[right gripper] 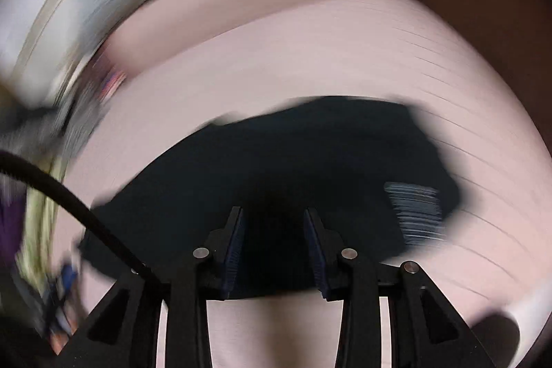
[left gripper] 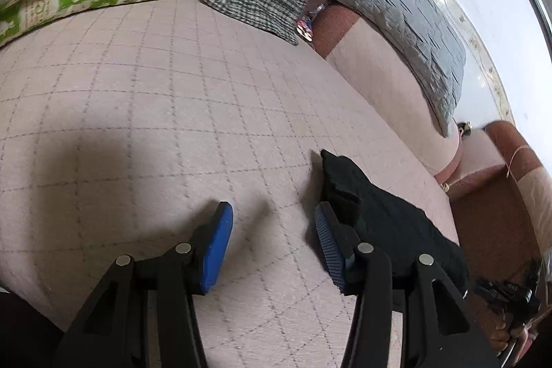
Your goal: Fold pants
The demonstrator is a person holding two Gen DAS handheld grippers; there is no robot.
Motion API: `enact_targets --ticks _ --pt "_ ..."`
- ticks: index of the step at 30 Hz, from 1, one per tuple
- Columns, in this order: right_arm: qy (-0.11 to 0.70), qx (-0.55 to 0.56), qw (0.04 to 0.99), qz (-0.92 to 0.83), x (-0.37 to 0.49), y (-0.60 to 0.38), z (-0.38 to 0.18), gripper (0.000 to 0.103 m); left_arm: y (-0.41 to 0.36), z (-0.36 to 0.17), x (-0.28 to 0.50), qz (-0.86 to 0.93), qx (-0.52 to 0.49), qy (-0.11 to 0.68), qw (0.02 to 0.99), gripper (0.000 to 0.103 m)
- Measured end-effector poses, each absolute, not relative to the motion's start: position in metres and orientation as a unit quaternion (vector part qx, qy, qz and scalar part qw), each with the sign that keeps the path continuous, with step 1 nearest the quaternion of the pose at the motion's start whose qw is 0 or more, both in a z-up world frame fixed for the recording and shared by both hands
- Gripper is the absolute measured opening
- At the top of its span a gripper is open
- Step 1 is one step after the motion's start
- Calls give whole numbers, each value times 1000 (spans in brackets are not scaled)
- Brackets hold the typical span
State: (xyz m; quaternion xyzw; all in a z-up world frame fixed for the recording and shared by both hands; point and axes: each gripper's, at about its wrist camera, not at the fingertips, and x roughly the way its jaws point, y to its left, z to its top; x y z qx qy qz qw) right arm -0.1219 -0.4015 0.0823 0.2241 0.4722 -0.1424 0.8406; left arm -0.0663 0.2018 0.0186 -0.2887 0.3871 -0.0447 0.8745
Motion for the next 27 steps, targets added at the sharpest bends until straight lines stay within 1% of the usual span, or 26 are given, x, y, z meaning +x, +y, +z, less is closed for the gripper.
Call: enact_targets --ticks 2,4,7,10,12,13,14,16,17,18,19,23,25,27 --pt "443 263 837 -185 -153 -457 91 39 193 19 -65 -52 -280 390 876 49" --pt "425 274 840 -198 -167 -488 95 39 185 19 -65 -56 -266 390 880 49" --pt "421 274 845 -184 -162 -496 90 39 176 20 -66 -56 -245 387 887 50" --pt "418 262 853 -170 -136 -493 79 39 171 18 -66 -53 -231 385 892 50" --pt "423 251 856 -157 -113 -486 72 43 169 15 -65 -50 -226 386 893 50" --pt "431 249 854 -150 -98 -482 66 49 167 15 -65 -47 -220 385 895 50" --pt "442 246 850 -148 -88 -481 58 52 166 15 -65 -45 -213 384 897 50" --pt "463 227 843 -154 -64 -476 45 51 162 16 -64 -42 -199 383 901 50" --pt "477 213 838 -159 -53 -473 38 43 161 15 -64 -40 -194 383 902 50" --pt "492 201 831 -164 -45 -471 33 26 159 15 -64 -39 -188 383 904 51" --pt "500 200 828 -160 -39 -470 30 2 158 15 -63 -39 -184 383 905 51" --pt "482 186 831 -206 -32 -477 39 0 159 14 -62 -40 -185 382 905 52" --pt "467 166 829 -258 -32 -485 46 0 159 14 -62 -40 -186 382 904 52" --pt "445 174 834 -274 -38 -496 56 0 159 14 -61 -40 -185 382 905 52"
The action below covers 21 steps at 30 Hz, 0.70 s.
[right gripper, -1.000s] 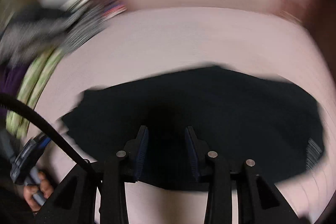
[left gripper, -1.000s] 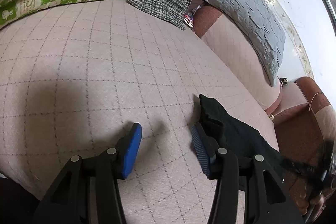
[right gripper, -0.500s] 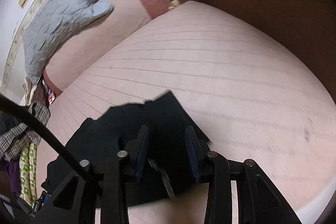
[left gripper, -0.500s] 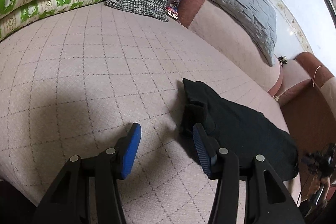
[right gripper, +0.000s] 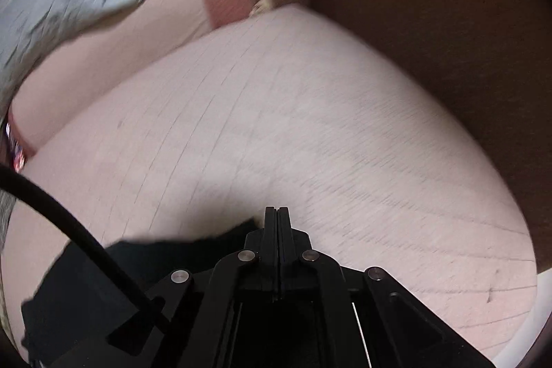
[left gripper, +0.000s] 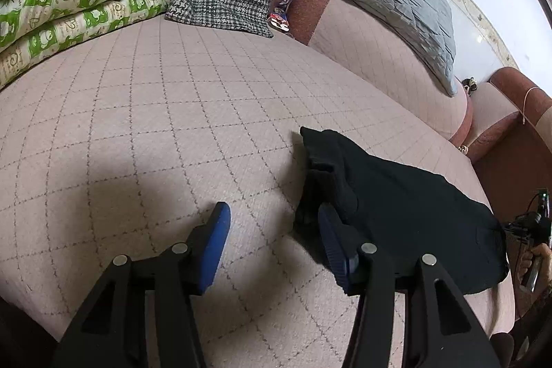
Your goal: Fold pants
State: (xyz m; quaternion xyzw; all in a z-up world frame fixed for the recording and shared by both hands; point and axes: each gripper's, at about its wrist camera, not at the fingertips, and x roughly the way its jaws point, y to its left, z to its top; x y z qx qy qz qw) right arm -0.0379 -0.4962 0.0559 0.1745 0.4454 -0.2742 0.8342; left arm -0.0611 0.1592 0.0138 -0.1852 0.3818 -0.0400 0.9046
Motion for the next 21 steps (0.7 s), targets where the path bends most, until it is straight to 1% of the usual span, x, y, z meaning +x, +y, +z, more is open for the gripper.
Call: enact_targets --ticks 2,3,4,5,6,7,8,9,10,11,13,17,21 --pt "433 205 842 -250 -46 -501 62 1 159 14 -61 -40 -186 382 904 52" --pt "430 216 845 -235 -48 -502 64 4 159 14 -60 -40 -188 381 904 53" --pt "436 226 845 -211 -48 -501 62 27 159 14 -59 -41 -190 381 904 54" --pt "447 226 842 -200 -47 -499 59 66 158 14 -58 -42 -191 380 904 55" --pt "459 218 839 -194 -44 -496 54 76 157 14 -59 -42 -190 380 904 55" --pt "466 203 839 -195 -41 -493 48 76 156 14 -59 -43 -187 380 905 55" --pt "479 190 834 -197 -36 -491 39 65 155 14 -59 -44 -184 380 905 55" --pt "491 196 828 -188 -34 -491 32 47 155 14 -59 -45 -181 380 906 55" --pt "500 221 820 -169 -31 -491 25 22 154 14 -60 -45 -178 380 907 55" --pt "494 232 820 -170 -32 -490 24 18 153 14 -60 -45 -176 380 907 55" --pt "480 226 830 -171 -34 -487 34 14 152 14 -60 -43 -174 380 908 55" --pt "444 206 842 -225 -46 -494 58 11 153 13 -59 -43 -173 379 908 56" --pt "451 179 835 -258 -47 -495 57 11 152 13 -60 -44 -175 379 908 57"
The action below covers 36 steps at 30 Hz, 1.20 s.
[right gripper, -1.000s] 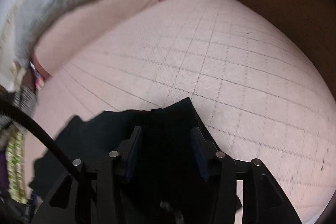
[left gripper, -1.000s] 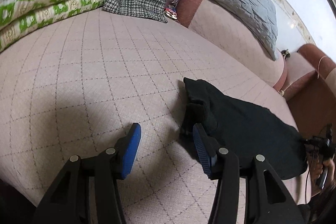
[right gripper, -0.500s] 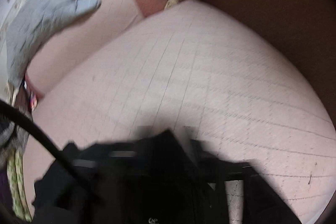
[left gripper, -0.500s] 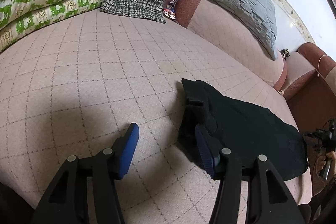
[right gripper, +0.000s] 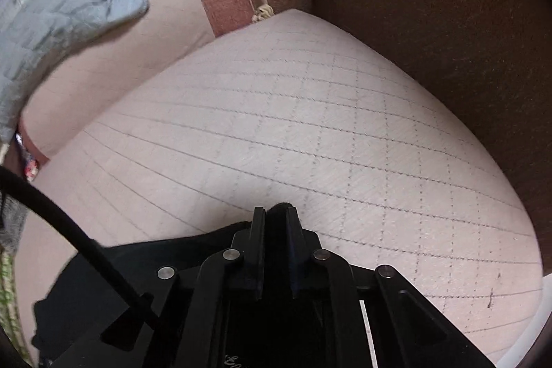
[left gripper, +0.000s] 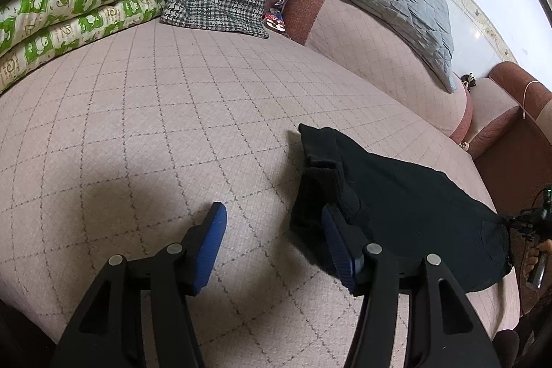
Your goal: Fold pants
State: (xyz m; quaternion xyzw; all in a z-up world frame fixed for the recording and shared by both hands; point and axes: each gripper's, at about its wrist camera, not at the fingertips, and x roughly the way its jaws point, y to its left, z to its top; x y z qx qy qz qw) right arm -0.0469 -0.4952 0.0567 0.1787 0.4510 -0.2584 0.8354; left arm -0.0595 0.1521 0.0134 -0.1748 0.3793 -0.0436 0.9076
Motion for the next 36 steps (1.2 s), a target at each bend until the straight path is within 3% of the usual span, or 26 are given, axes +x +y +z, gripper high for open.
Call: enact_targets --ticks 5,9,12,14,16,23,28,36 --pt "459 143 811 -333 -43 -494 47 17 156 15 -61 -47 -189 378 905 57" --pt "379 103 848 -357 -67 -463 103 23 165 16 -62 -54 -216 376 899 57" --pt "374 95 881 -273 -58 -413 133 36 167 17 -64 -74 -244 372 893 57" --pt "400 98 894 -177 -41 -364 142 52 164 20 -67 -86 -249 368 892 57" --pt "447 92 887 -64 -18 -303 137 59 159 23 -71 -95 -244 365 894 57" --pt "603 17 782 156 24 -92 64 59 155 14 -74 -122 -277 391 869 61" --pt "667 -80 729 133 70 5 14 59 164 8 -75 -135 -309 395 855 61" --pt "714 -162 680 47 92 53 -36 68 169 7 -73 -131 -310 394 855 61"
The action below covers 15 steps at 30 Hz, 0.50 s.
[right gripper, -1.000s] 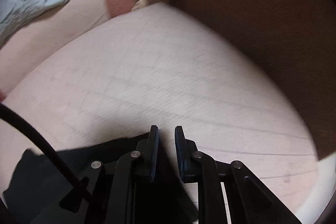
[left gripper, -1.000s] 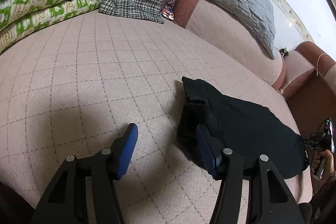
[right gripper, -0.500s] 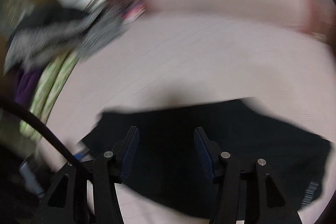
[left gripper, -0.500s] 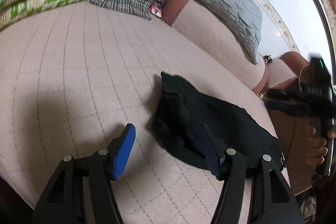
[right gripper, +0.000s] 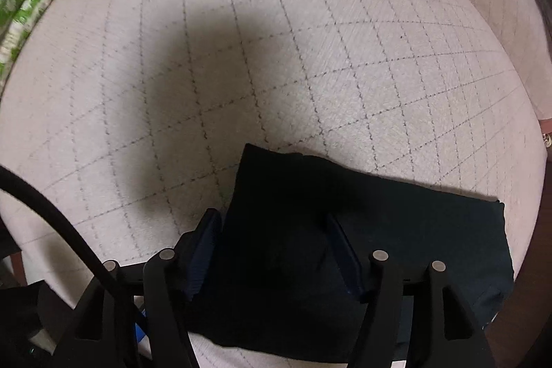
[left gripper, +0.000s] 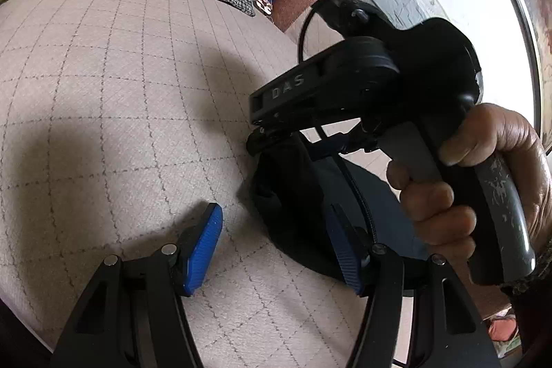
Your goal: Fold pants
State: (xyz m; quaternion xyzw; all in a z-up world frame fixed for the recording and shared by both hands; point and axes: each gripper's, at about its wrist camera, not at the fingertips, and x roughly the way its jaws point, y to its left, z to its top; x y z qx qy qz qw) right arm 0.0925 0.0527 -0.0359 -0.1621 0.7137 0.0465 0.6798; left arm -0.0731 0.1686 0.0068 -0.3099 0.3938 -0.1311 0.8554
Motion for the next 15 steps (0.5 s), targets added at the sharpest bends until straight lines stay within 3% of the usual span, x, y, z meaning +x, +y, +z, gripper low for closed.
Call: enact_targets --ticks 1,2,4,9,11,12,13,15 --pt "709 -165 684 54 90 54 -35 59 168 7 -73 -132 -308 393 856 61" --pt "703 -173 688 57 88 55 -33 39 168 7 -73 -133 -308 392 856 61" --pt "691 -192 695 51 83 54 -31 23 167 7 -72 -133 -308 391 857 61" --pt "688 -105 713 90 76 21 -15 21 152 10 -60 -133 -282 383 870 61" --pt "684 -78 718 101 75 8 -10 21 142 7 -52 -169 -283 389 860 43" --pt "682 -66 720 106 74 3 -7 21 136 7 -47 -187 -283 394 854 22" --pt "679 -58 724 111 73 -7 -1 21 131 9 -45 -195 -275 398 853 15" --pt "672 -44 730 119 72 -22 8 21 128 14 -48 -204 -274 391 854 15"
